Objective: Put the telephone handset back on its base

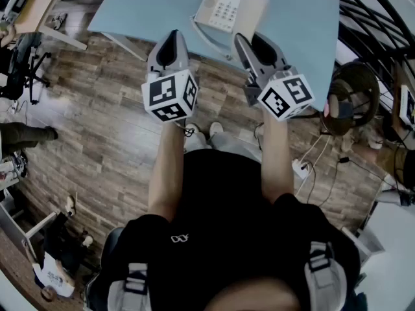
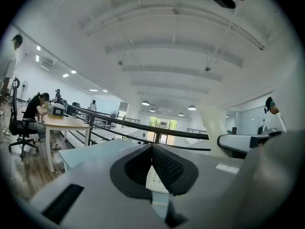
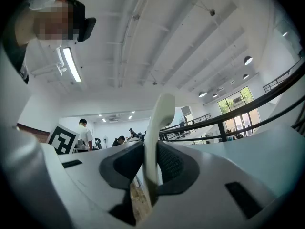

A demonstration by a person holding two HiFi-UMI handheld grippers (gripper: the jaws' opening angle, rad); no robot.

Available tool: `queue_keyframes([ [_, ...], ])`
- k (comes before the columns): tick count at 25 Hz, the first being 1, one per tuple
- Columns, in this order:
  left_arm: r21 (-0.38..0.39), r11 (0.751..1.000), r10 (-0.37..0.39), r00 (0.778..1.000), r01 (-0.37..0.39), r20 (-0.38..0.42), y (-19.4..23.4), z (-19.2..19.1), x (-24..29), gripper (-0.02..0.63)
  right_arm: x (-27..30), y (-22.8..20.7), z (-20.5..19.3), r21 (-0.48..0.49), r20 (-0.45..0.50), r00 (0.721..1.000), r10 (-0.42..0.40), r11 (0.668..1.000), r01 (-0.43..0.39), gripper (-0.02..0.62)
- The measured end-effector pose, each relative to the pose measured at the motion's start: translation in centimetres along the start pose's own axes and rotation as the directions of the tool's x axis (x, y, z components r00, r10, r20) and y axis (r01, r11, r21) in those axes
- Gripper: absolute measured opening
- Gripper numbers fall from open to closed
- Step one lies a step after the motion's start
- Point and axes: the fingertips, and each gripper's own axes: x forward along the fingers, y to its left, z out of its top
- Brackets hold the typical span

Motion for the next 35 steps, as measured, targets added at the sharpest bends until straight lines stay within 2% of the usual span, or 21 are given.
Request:
queue_keyframes([
  [9,0.005,1.000,0.027,1.000,-0.027,-0.005,-0.3,-0.8,-0.2,0.000,-0.1,-1.9,-1.1,0.023,-0.008,1.000,-0.008,1.000,0.008,0.083],
  [12,0.002,0.999,0.040,0.999,-0.040,0.004,-0.7,-0.8,-0.6,0.000,-0.4,-2.3,-1.0,-0.025,-0.024,1.000,-0.009,1.000,0.009,0.083],
  [14,0.005,0.999,0.044,0.999,-0.045,0.015,-1.2,-0.6,-0.7,0.000,-0.5,-2.6,-0.9,-0.052,-0.033,0.999,-0.010,0.999,0.008,0.083],
  [22,0.033,0.997,0.062,0.997,-0.064,0.048,-0.9,1.4,-0.3,0.000,0.0,-4.2,0.5,-0.037,-0.010,1.000,-0.020,0.999,0.020,0.081],
  [30,0.047,0.999,0.024,0.999,-0.025,0.028,-1.1,1.1,2.7,0.000,1.4,-6.9,0.1,-0.012,-0.016,0.998,-0.062,0.998,0.061,0.081],
  [35,0.030,0.999,0.016,1.000,-0.016,-0.003,1.0,-0.2,6.5,0.000,4.3,-9.5,-1.3,0.030,-0.031,0.996,-0.087,0.996,0.088,0.081],
])
